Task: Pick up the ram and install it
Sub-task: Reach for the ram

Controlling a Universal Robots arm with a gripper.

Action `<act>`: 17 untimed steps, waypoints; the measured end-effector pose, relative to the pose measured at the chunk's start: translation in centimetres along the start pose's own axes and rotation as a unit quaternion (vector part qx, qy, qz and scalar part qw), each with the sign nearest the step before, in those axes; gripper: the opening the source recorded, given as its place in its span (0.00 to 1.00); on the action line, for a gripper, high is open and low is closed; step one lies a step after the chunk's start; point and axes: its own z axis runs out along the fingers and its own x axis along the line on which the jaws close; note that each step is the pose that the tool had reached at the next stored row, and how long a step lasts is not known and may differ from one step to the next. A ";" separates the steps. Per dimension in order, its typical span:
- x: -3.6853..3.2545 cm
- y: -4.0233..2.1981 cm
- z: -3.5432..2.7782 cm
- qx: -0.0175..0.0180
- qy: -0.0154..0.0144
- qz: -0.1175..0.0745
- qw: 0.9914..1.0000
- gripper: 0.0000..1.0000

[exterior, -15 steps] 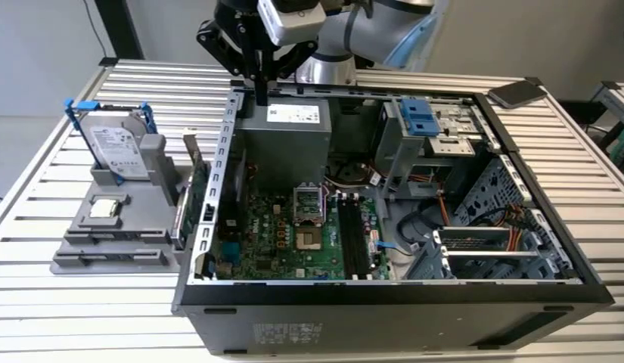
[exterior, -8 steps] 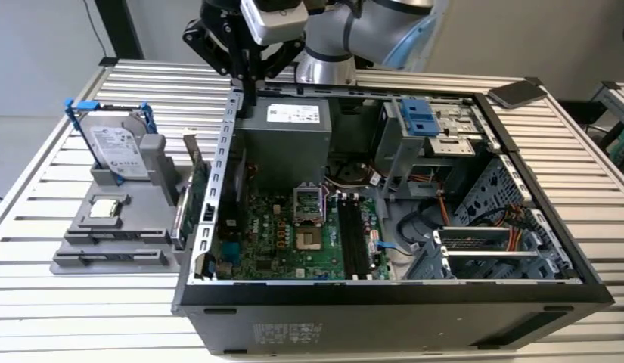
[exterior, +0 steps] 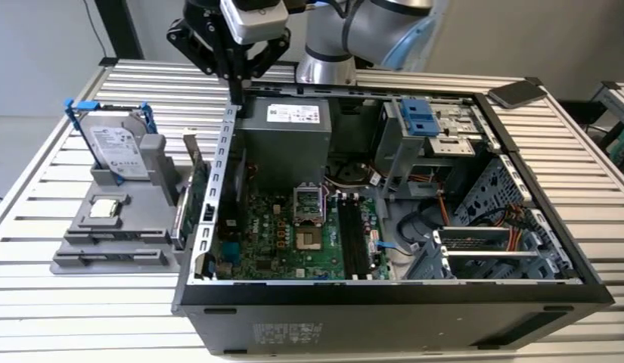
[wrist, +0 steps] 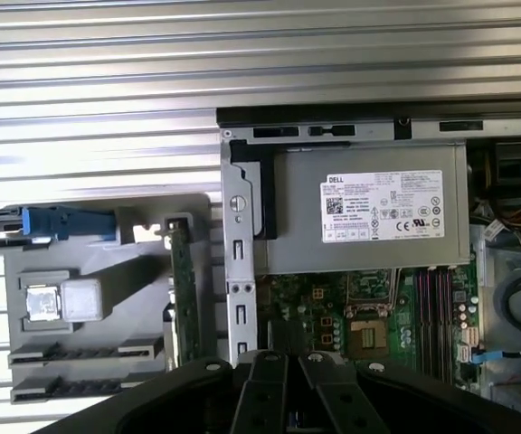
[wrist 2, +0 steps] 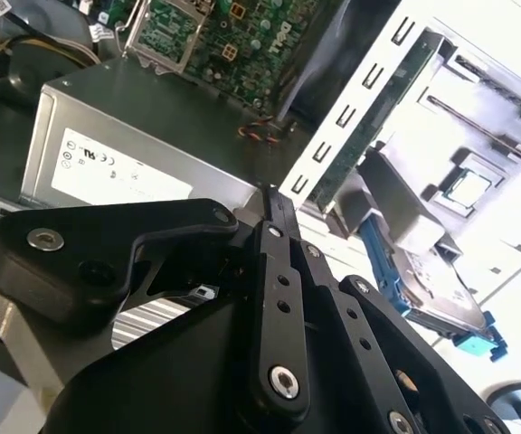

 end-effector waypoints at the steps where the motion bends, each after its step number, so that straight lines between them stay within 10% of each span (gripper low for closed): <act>1: 0.19 -0.01 0.00 0.000 0.000 0.000 1.000 0.00; 17: 2.20 -0.15 -0.05 0.000 0.000 -0.001 1.000 0.00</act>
